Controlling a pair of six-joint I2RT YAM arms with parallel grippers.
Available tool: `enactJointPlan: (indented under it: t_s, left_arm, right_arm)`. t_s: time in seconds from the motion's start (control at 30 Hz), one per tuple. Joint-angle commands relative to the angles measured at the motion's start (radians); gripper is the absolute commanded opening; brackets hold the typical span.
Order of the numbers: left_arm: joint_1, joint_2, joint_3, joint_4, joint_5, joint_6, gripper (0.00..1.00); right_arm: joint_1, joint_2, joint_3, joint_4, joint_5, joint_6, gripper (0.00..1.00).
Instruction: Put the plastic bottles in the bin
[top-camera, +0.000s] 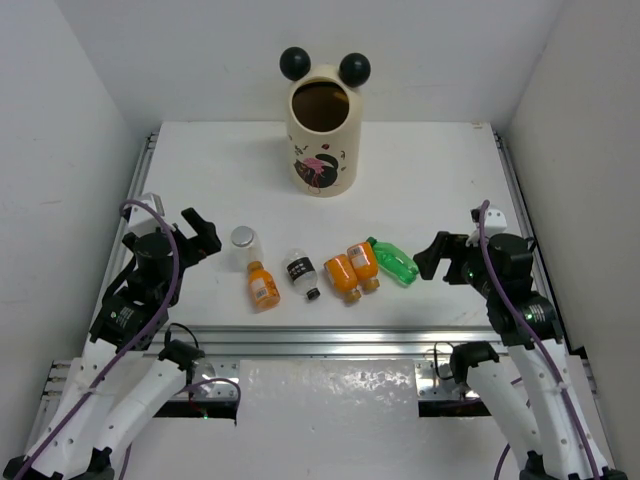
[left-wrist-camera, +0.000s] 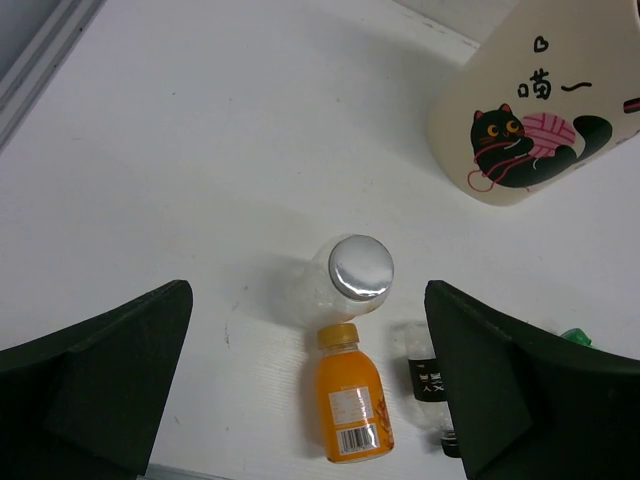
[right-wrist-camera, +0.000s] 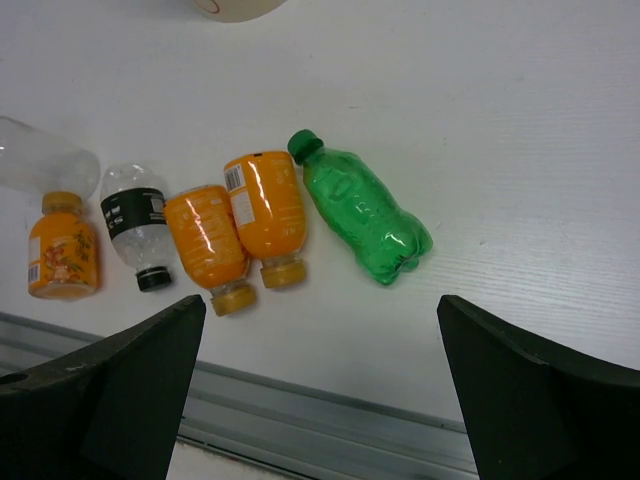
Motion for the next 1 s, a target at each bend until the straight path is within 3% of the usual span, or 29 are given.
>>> enactJointPlan:
  t_s: [0.0,0.17,0.37,0.47,0.53,0.7,0.77,0.97]
  left_arm:
    - [0.010,0.001,0.018,0.024,-0.015,-0.010,1.00]
    - [0.010,0.004,0.018,0.023,-0.012,-0.008,1.00]
    - [0.012,0.016,0.014,0.029,0.002,-0.004,1.00]
    - [0.013,0.036,0.009,0.036,0.024,0.004,1.00]
    - [0.015,0.054,0.009,0.036,0.031,0.006,1.00]
    - [0.015,0.073,0.006,0.044,0.054,0.013,1.00]
    - [0.013,0.078,0.003,0.047,0.067,0.018,1.00]
    - [0.013,0.088,0.004,0.053,0.077,0.024,1.00]
  right_arm:
    - [0.007,-0.012,0.036,0.035,-0.004,-0.016,0.99]
    - [0.005,0.008,0.020,0.079,-0.059,-0.036,0.99]
    - [0.014,0.342,0.128,0.013,-0.029,-0.172,0.99]
    - [0.114,0.540,0.198,-0.007,0.146,-0.254,0.99]
    - [0.120,0.653,0.230,0.009,0.172,-0.284,0.99]
    - [0.137,0.845,0.260,0.067,0.129,-0.353,0.96]
    - [0.146,0.949,0.273,0.062,0.173,-0.363,0.91]
    - [0.146,1.051,0.248,0.200,0.146,-0.375,0.84]
